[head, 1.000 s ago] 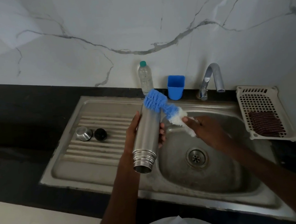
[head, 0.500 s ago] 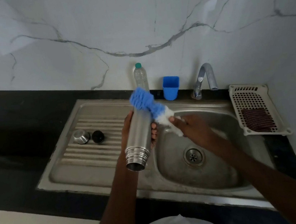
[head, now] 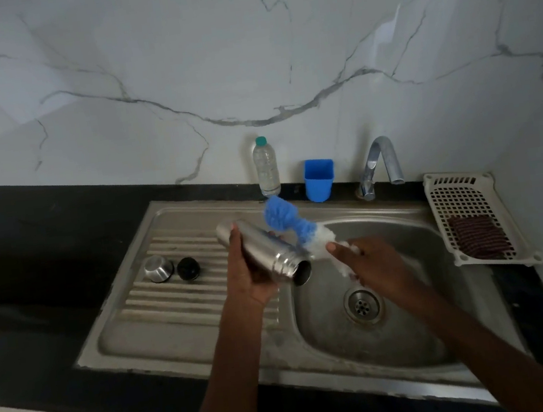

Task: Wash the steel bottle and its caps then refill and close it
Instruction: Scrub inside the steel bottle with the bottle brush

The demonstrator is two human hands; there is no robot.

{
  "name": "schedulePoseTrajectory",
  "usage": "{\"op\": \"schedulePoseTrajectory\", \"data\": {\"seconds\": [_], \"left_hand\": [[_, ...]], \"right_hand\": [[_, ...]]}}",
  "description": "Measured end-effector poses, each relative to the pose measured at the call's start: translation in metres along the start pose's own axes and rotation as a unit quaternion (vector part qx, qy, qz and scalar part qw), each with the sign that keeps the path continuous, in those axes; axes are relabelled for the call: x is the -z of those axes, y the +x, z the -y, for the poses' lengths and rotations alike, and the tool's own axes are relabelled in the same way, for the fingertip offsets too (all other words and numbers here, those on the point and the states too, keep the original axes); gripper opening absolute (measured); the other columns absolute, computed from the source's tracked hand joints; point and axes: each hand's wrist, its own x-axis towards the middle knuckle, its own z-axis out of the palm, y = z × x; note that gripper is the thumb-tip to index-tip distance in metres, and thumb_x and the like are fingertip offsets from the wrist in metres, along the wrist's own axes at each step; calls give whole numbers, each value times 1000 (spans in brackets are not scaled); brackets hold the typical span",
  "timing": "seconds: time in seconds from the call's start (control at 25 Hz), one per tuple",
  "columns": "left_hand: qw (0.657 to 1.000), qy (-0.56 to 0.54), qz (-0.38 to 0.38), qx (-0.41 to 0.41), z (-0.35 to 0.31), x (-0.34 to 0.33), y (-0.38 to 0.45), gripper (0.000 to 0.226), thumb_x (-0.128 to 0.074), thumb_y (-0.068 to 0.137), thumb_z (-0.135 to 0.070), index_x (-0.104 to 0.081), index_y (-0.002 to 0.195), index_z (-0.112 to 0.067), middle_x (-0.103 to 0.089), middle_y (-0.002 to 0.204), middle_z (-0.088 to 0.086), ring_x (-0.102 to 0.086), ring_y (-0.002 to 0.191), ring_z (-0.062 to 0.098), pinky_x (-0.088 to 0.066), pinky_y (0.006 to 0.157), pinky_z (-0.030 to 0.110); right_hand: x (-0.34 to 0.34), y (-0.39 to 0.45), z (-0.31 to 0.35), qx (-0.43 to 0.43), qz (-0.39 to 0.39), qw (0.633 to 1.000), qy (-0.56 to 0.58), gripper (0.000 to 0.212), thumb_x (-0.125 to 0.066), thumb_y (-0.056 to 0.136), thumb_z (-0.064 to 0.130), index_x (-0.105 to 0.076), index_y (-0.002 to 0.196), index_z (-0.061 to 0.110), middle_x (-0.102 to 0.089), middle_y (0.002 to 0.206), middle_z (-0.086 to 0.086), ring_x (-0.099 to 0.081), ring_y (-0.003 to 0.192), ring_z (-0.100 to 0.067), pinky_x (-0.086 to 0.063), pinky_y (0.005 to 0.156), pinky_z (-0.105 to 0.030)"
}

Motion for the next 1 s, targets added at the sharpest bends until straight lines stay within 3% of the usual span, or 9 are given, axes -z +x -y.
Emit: {"op": "schedulePoseTrajectory", "data": {"seconds": [0.08,0.16,0.28,0.36,0.52,0.6,0.68,0.76,1.0], "left_hand": [[1000,-20,-9,-8,4,1,5,78,-86,82,-38,-51,145,-8,-71,126,23,-68,117,42,-53,98,68],[1000,-1,-4,-11,8,0,6,77,-84,80,-24,-48,146,-8,-66,134,27,-61,125,48,-46,100,77],[1000,24,19,-9,7,-7,10,79,-85,79,-16,-45,146,-10,-64,137,26,-60,127,49,-45,96,80],[998,52,18,9,7,-10,14,81,-88,78,-20,-44,146,-13,-64,136,27,-62,125,50,-48,92,80],[995,94,-12,16,22,-20,14,75,-87,83,-19,-45,146,-20,-62,137,27,-65,119,51,-52,86,78],[998,27,-61,-7,28,-24,14,78,-89,79,-17,-46,144,-17,-62,135,27,-64,119,50,-54,86,76],[989,-71,-125,-34,29,-28,20,89,-94,71,-19,-45,145,-13,-64,132,28,-67,115,48,-59,81,71],[976,-128,-166,-66,26,-30,28,93,-96,69,-22,-45,146,-12,-65,130,27,-69,112,45,-62,76,66],[964,-130,-212,-95,42,-39,23,81,-91,78,-20,-45,144,-15,-65,128,22,-69,110,41,-61,86,64]], "right_hand": [[5,-7,0,-31,-24,998,55,22,-69,96,41,-72,105,20,-72,82,4,-67,57,-7,-52,52,-23],[12,-9,4,-37,-58,996,48,34,-66,99,35,-64,131,25,-70,109,2,-69,73,-10,-53,51,-19],[21,-11,3,-14,-112,994,5,42,-62,101,36,-56,143,35,-66,128,5,-70,88,-9,-64,68,-35],[20,-14,2,17,-129,992,-7,43,-60,102,37,-53,144,41,-67,129,7,-70,91,-8,-65,74,-39],[12,-19,5,26,-109,992,-55,48,-52,106,36,-42,151,47,-65,122,10,-64,86,-2,-45,63,-9],[9,-17,5,17,-114,991,-74,51,-58,103,41,-43,151,46,-63,127,9,-58,82,2,-39,58,-5],[4,-16,5,19,-127,988,-84,55,-64,98,46,-45,149,45,-64,128,9,-58,80,3,-44,63,-8],[-5,-19,3,28,-139,983,-117,54,-64,97,47,-45,148,49,-70,125,6,-64,85,-3,-55,75,-22],[-24,-40,-15,19,-138,979,-148,54,-61,101,42,-41,150,51,-74,118,0,-71,95,-16,-59,86,-39]]}}
